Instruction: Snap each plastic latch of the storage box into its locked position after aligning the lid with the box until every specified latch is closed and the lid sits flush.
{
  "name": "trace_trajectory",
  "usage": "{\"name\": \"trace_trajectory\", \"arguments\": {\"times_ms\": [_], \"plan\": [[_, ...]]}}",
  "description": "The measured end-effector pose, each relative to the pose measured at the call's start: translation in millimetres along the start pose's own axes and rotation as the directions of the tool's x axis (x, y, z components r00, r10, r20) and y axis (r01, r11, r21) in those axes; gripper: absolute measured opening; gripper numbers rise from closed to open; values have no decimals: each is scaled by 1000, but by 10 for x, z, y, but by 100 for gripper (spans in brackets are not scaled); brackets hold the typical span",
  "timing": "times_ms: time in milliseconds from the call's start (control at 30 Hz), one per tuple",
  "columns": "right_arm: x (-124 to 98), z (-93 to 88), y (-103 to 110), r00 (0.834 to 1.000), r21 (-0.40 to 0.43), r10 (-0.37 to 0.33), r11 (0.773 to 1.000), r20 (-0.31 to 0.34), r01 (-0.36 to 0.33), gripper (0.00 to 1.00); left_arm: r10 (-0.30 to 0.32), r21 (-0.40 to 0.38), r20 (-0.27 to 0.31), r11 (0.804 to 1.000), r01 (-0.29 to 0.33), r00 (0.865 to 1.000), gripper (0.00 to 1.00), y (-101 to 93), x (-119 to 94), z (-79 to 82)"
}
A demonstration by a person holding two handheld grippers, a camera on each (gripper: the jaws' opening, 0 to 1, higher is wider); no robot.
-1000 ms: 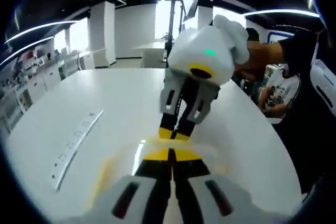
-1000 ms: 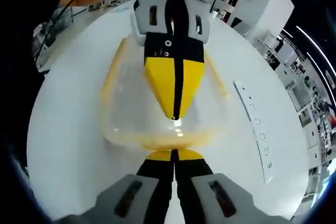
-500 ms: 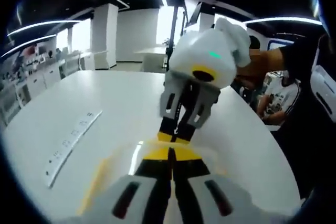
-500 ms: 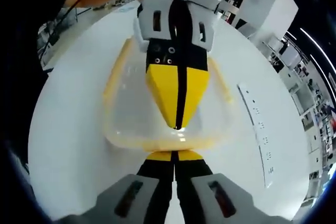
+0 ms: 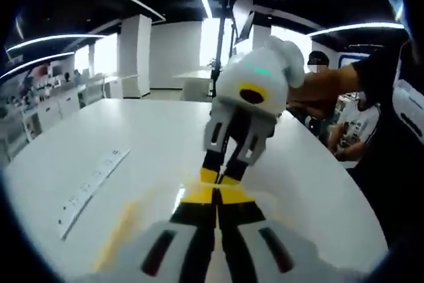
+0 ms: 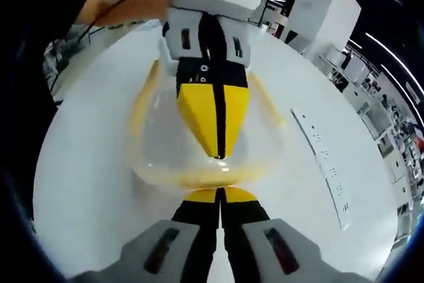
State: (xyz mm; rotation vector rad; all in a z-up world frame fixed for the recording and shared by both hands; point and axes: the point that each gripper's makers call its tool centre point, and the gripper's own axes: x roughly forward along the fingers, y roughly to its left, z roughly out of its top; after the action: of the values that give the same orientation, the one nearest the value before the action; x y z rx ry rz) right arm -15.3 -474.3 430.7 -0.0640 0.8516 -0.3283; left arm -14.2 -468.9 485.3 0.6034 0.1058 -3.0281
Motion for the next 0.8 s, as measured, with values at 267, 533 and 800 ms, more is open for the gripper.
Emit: {"name": "trace_trajectory", "arguments": {"times_ms": [267, 533, 800], "plan": [[-139, 69, -232, 991, 138, -123, 984, 58, 114, 0, 130, 93, 35, 987, -132, 991, 0, 174, -309, 66], [-358, 643, -380, 914, 182, -184, 975, 361, 125, 0, 325, 90, -34, 943, -321, 945, 0, 313, -1015, -157], [-142, 937, -235, 886, 194, -126, 980, 447, 42, 0, 449, 81, -78, 893, -443, 890, 0, 336, -1548, -399]]}}
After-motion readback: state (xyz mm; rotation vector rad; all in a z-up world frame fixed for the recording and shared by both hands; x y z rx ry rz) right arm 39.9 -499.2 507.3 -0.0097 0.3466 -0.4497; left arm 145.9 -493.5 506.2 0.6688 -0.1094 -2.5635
